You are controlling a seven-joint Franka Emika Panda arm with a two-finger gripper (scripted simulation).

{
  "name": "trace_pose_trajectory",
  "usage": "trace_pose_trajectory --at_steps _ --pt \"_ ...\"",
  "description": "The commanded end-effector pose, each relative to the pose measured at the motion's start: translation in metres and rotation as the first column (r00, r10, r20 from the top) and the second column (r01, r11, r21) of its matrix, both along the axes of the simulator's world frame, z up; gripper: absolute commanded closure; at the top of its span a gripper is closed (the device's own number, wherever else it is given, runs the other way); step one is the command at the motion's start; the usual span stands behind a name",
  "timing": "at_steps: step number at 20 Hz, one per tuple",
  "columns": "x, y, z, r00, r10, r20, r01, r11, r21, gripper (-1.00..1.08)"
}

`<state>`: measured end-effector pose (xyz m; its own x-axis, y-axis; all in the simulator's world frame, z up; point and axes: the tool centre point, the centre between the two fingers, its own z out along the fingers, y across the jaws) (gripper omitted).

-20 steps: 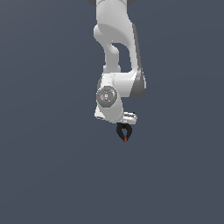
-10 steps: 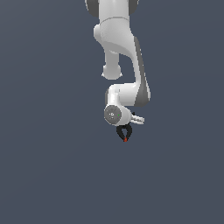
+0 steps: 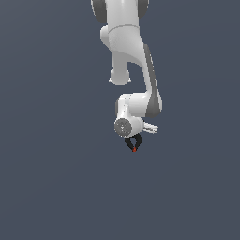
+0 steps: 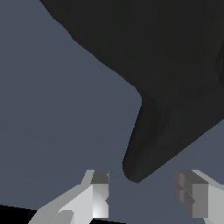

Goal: Pick up the object and move it to a goal position.

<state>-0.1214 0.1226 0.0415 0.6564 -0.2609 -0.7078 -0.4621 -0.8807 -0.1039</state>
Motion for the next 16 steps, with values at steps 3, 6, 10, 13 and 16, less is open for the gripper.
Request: trace_pose_trajectory --at_steps 3,6,10,13,16 --pt "-0.002 0.001 -0.002 1.0 0.0 0.0 0.0 1.0 0.0 -0.2" --pt "-0.008 0.005 -0.009 1.0 -0.001 -0.002 0.001 1.0 0.001 -0.2" --pt "-0.017 0.011 -0.018 1.0 -0.003 -0.005 0.003 1.0 0.001 -0.2" --pt "-0.019 0.012 -0.02 1.0 -0.003 -0.006 0.003 1.0 0.001 -0.2" --pt "-0.019 0.012 -0.02 1.0 -0.003 -0.006 0.003 1.0 0.001 1.08"
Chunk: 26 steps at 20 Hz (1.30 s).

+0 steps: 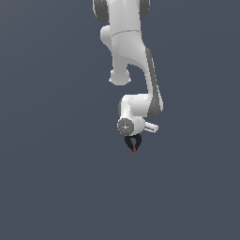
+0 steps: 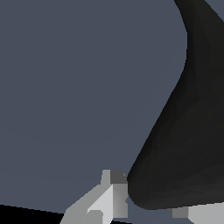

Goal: Pick up the object and move it to a goal position.

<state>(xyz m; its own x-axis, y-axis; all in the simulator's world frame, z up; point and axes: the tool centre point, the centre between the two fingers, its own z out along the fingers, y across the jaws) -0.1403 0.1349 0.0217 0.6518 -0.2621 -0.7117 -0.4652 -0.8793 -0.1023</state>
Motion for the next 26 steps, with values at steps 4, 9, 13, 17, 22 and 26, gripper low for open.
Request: trace_pose_trajectory --at_steps 4,9,13,17,22,26 --pt "0.0 0.0 0.0 1.0 0.0 0.0 0.0 1.0 0.0 1.08" --pt "0.0 0.0 0.0 1.0 0.0 0.001 0.0 1.0 0.0 1.08" --pt "0.002 -0.001 0.009 1.0 0.0 0.001 0.0 1.0 0.0 1.08" --pt "0.006 -0.002 0.029 1.0 0.0 0.0 0.0 1.0 -0.001 1.08" --pt "0.016 -0.005 0.069 1.0 0.0 0.0 0.0 1.0 -0.001 1.08" --pt "0.025 -0.008 0.111 1.0 0.001 0.0 -0.001 1.0 -0.002 1.08"
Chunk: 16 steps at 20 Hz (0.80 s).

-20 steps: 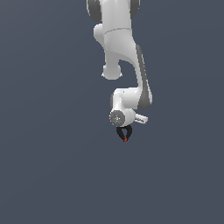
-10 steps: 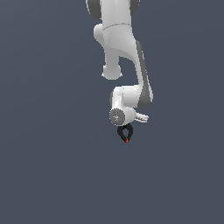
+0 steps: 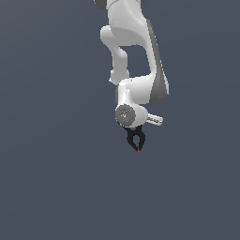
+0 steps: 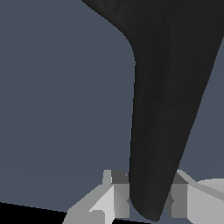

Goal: Pick up the object and move it to a goal position.

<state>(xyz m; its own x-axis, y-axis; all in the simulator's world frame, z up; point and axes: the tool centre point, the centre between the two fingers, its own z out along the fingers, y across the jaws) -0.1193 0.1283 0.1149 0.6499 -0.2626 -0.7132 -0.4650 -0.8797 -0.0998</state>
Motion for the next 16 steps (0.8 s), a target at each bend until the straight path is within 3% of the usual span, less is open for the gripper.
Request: trace_pose_trajectory --at_steps 1,8,16 --pt "0.007 -0.002 0.028 1.0 0.0 0.003 0.0 1.0 0.0 1.08" --pt "0.022 -0.005 0.082 1.0 0.0 0.003 0.0 1.0 0.0 1.08" --pt "0.03 -0.006 0.107 1.0 0.0 0.003 0.0 1.0 0.002 1.08"
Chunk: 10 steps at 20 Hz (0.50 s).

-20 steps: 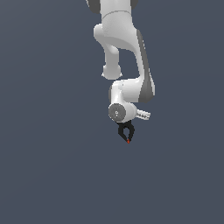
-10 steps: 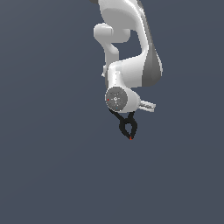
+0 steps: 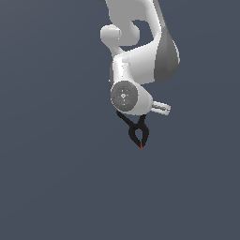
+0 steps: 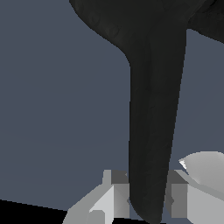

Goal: Pick up the object and move it to a goal position.

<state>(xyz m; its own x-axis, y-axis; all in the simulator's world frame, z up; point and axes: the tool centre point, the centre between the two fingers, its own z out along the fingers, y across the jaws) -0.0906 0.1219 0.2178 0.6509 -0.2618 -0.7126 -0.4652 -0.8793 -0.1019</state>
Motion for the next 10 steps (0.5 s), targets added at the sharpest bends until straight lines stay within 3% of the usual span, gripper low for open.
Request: trace_pose_trajectory --at_steps 1,10 --pt "0.002 0.0 0.004 1.0 0.0 0.001 0.0 1.0 0.0 1.08" --pt "0.003 -0.005 0.017 1.0 0.0 0.0 0.0 1.0 0.0 1.08"
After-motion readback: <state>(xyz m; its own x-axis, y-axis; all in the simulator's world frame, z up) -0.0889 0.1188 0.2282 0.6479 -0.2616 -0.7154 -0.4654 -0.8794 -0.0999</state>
